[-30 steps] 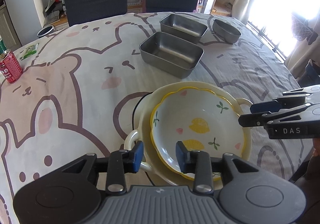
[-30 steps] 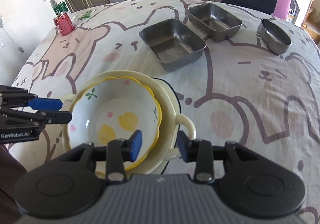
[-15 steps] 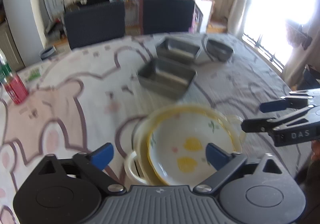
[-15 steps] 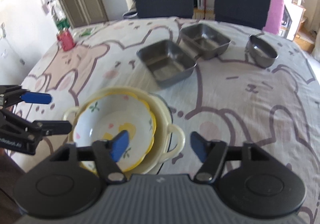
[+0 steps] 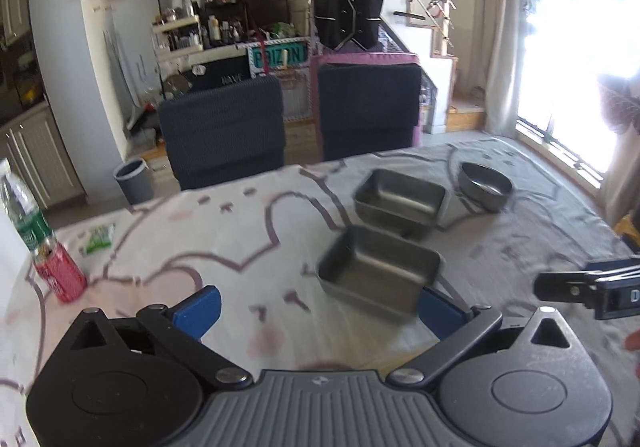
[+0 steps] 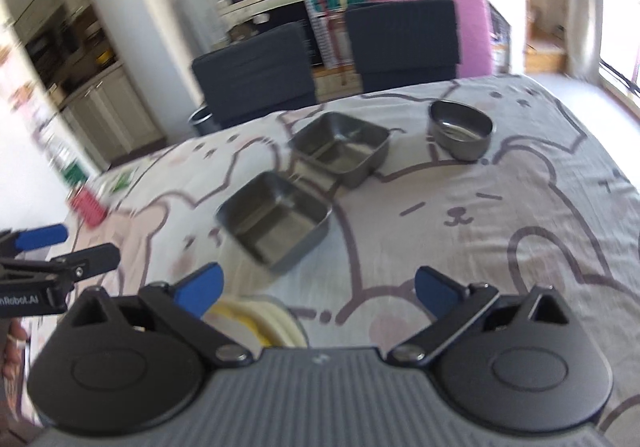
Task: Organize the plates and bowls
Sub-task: 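Move both tools to the rim of a steel square tray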
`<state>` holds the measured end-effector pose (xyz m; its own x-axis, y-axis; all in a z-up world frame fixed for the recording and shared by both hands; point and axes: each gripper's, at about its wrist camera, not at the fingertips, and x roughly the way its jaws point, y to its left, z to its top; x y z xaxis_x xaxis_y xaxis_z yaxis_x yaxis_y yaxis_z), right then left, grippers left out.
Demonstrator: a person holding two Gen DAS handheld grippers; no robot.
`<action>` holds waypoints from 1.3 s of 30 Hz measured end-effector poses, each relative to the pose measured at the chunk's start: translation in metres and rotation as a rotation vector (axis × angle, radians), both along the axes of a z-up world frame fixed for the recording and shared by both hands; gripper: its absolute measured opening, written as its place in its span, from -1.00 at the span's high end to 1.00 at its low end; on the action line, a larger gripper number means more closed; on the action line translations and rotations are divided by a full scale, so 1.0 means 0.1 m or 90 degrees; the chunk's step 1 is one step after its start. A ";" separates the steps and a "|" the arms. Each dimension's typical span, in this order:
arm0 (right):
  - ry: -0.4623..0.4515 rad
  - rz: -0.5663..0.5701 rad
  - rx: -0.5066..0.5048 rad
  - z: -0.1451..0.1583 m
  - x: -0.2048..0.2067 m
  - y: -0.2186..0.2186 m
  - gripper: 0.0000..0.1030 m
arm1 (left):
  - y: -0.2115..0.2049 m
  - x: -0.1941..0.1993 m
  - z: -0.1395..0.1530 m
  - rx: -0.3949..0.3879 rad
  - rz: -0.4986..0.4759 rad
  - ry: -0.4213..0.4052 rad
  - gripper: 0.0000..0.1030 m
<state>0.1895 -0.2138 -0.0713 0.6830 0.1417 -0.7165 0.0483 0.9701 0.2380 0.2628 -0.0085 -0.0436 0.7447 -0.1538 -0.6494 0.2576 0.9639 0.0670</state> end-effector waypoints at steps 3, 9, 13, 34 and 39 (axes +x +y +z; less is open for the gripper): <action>0.013 -0.039 0.028 -0.07 0.18 -0.05 -0.99 | -0.04 0.26 -0.09 0.020 0.015 -0.006 -1.00; 0.060 -0.083 0.069 -0.30 0.57 -0.02 -0.99 | -0.10 0.73 -0.36 0.028 0.049 0.012 -1.00; 0.090 -0.093 0.062 -0.46 0.82 0.04 -0.99 | -0.17 0.97 -0.52 0.036 0.060 0.029 -1.00; 0.148 0.010 -0.096 -1.05 1.21 0.33 -0.99 | -0.46 1.47 -1.15 0.187 0.076 0.073 -1.00; 0.152 -0.003 -0.111 -1.07 1.25 0.28 -0.99 | -0.39 1.46 -1.14 0.188 0.079 0.073 -1.00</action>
